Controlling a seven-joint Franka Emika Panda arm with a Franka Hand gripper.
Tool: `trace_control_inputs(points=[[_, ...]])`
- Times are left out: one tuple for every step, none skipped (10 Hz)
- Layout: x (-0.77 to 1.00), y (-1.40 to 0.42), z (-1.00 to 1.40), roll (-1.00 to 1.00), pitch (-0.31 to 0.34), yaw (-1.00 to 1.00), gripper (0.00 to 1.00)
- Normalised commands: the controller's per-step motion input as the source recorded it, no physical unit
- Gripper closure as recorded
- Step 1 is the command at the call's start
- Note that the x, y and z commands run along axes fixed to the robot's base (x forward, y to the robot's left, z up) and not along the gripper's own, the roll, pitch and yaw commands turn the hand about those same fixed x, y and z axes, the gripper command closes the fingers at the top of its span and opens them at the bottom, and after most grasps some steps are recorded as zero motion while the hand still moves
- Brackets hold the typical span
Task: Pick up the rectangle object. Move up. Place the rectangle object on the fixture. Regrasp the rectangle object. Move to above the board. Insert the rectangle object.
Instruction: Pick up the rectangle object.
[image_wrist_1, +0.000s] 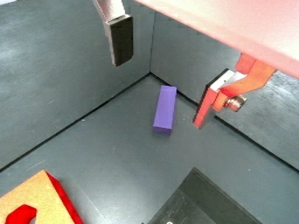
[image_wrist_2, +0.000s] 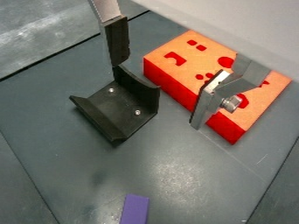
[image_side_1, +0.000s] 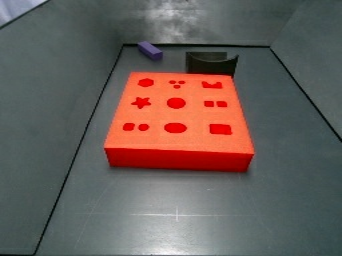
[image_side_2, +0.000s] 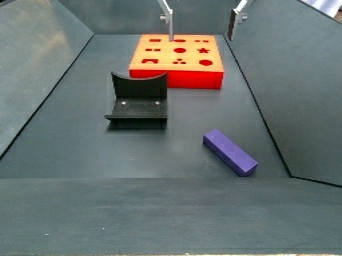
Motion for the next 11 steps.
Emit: trace_control_inputs(points=[[0.52,0.09,-0.43,0.26,0.174,0.57,0.0],[0.18,0.49,-0.98,-0.02,0.011,0.42,0.0],[0.0,0.59,-1.0,-0.04,-0.01,0.54,0.0],[-0.04,0.57,-1.0,0.0,-0.074,0.55,0.0],[-0.14,0.6,-0.82,-0.15,-0.086,0.52,0.0],[-0.21,0.54,-0.47,-0.31,-0.15,0.37,0.0],[-0.18,0.54,-0.45,-0.33,-0.149,0.4,0.0],[-0.11,0.45,-0.34,-0.38,-0.156,0.39,0.0],[-0.16,0.45,-0.37,-0.36,-0.154,0.35,0.0],[-0.13,0.0,-0.85,-0.02,-0.179,0.21,0.0],[-0.1,-0.15,-0.89,0.17,-0.129,0.16,0.0]])
